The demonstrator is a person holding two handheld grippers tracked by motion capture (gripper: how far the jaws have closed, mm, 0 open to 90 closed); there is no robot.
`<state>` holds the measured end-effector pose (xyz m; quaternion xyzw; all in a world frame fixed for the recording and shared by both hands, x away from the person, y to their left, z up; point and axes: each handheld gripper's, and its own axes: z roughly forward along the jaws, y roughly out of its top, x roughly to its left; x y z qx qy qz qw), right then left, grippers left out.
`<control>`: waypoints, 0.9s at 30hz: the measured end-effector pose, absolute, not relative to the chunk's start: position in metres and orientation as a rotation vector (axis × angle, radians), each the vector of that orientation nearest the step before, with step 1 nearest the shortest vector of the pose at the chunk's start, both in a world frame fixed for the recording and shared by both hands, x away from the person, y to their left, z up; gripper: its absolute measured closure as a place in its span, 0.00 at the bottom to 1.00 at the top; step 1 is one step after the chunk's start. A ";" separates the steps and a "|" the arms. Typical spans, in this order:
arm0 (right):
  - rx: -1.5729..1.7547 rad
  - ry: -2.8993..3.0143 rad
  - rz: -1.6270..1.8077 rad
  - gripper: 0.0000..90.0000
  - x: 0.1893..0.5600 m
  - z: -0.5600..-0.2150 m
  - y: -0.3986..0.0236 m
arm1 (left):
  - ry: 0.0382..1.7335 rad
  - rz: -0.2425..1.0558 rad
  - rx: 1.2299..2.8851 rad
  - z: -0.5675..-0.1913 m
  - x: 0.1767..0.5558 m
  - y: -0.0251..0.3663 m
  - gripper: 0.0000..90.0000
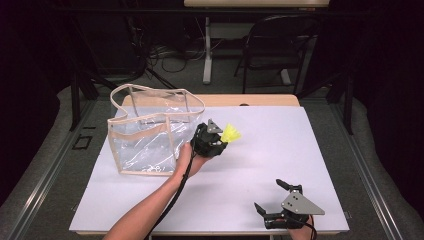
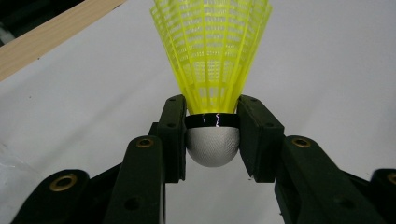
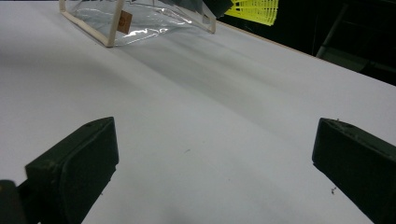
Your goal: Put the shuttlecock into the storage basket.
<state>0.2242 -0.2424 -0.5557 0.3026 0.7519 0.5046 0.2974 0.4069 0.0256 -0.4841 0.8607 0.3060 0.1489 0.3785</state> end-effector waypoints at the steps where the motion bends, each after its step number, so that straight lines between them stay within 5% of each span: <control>1: 0.806 1.999 1.341 0.00 0.224 -0.556 -0.242 | 0.781 0.381 2.197 -0.483 0.407 0.026 0.72; 27: 0.811 2.006 1.337 0.00 0.225 -0.557 -0.243 | 0.724 0.396 2.157 -0.426 0.421 0.029 0.72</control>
